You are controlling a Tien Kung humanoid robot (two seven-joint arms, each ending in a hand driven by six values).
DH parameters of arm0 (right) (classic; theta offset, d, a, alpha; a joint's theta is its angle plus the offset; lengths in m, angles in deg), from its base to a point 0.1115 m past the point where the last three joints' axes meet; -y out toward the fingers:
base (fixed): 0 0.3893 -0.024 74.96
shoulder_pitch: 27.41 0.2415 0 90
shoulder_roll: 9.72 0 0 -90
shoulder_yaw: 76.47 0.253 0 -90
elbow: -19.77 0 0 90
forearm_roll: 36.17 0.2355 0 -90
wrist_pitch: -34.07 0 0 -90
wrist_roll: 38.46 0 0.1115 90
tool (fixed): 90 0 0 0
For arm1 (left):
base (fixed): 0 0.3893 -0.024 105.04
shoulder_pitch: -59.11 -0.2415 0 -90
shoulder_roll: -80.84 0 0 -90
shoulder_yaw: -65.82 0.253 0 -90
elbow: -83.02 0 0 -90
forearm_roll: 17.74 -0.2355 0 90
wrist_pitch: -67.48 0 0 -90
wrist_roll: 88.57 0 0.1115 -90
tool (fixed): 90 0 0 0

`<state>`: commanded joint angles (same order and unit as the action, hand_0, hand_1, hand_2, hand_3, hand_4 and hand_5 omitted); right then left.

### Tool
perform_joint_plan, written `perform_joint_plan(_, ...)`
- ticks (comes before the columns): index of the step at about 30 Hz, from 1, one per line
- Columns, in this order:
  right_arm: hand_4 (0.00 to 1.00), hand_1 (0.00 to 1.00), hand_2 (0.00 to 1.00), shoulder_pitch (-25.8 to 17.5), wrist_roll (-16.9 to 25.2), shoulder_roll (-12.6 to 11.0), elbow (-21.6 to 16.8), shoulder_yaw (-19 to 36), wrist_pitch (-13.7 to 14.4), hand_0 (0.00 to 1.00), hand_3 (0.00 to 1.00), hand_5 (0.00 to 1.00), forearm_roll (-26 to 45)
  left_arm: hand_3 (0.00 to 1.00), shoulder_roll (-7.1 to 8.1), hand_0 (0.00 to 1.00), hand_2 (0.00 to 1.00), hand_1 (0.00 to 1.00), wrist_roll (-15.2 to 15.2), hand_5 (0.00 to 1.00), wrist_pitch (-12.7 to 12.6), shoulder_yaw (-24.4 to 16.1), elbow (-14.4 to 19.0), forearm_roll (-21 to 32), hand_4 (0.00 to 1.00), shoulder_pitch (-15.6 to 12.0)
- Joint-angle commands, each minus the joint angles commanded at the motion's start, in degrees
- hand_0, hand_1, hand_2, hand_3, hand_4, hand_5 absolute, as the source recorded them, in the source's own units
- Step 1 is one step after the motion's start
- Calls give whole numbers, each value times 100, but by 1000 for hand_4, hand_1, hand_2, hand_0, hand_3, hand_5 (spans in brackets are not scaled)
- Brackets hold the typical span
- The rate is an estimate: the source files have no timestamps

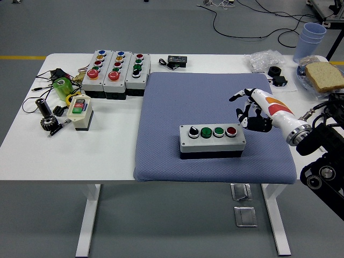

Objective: Pick up the button,place it on the desk,press the button,press the button

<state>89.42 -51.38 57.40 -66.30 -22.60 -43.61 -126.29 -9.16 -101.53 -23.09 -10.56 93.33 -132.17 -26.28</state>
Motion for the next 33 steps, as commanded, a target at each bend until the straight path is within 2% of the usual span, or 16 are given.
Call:
perform_joint_plan(2, 719, 389, 520, -71, 225, 25, 38, 91, 256, 505, 879, 290, 484, 563, 0, 657, 662, 641, 1, 848, -2, 8, 0, 17, 332, 9)
perform_joint_plan(4, 719, 389, 520, -122, 407, 39, 50, 146, 392, 505, 879, 290, 968, 563, 0, 657, 662, 641, 2, 848, -4, 11, 0, 27, 332, 18)
perform_joint_plan(5, 774, 586, 682, -157, 555, 49, 54, 180, 470, 690, 917, 385, 1192, 563, 0, 657, 661, 641, 3, 847, -6, 12, 0, 33, 332, 23)
perform_joint_plan(10, 774, 586, 682, -284, 1078, 101, 42, 358, 541, 690, 917, 385, 2347, 563, 0, 657, 661, 641, 3, 847, -9, 26, 0, 45, 332, 38)
perform_joint_plan(11, 787, 730, 838, -320, 1192, 122, 41, 419, 528, 808, 929, 402, 2608, 562, 0, 657, 662, 641, 3, 847, -10, 31, 0, 53, 332, 42)
perform_joint_plan(16, 787, 730, 838, -480, 1684, 211, 55, 667, 492, 808, 929, 402, 3800, 562, 0, 657, 662, 641, 3, 847, -8, 45, 0, 57, 332, 55)
perform_joint_plan(17, 794, 776, 855, -518, 1799, 228, 60, 723, 495, 824, 860, 423, 4060, 561, 0, 657, 662, 641, 3, 846, -9, 47, 0, 63, 332, 57)
perform_joint_plan(19, 794, 776, 855, -583, 1909, 259, 87, 818, 529, 824, 860, 423, 4545, 561, 0, 657, 662, 641, 3, 846, -9, 47, 0, 63, 332, 58)
perform_joint_plan(21, 794, 776, 855, -667, 1961, 294, 138, 936, 583, 824, 860, 423, 5029, 561, 0, 657, 662, 641, 3, 846, -7, 49, 0, 56, 332, 60)
perform_joint_plan(28, 785, 774, 845, -945, 1962, 459, 418, 1262, 513, 818, 845, 431, 6742, 560, 0, 657, 661, 641, 0, 845, -1, 67, 0, 58, 332, 62)
perform_joint_plan(29, 768, 734, 804, -954, 1961, 466, 427, 1271, 508, 771, 808, 416, 6958, 560, 0, 657, 661, 641, 0, 845, 0, 68, 0, 58, 332, 62)
perform_joint_plan(33, 768, 734, 804, -1136, 1967, 590, 449, 1371, 539, 771, 808, 416, 7488, 560, 0, 657, 661, 641, 0, 845, 0, 85, 0, 69, 332, 65)
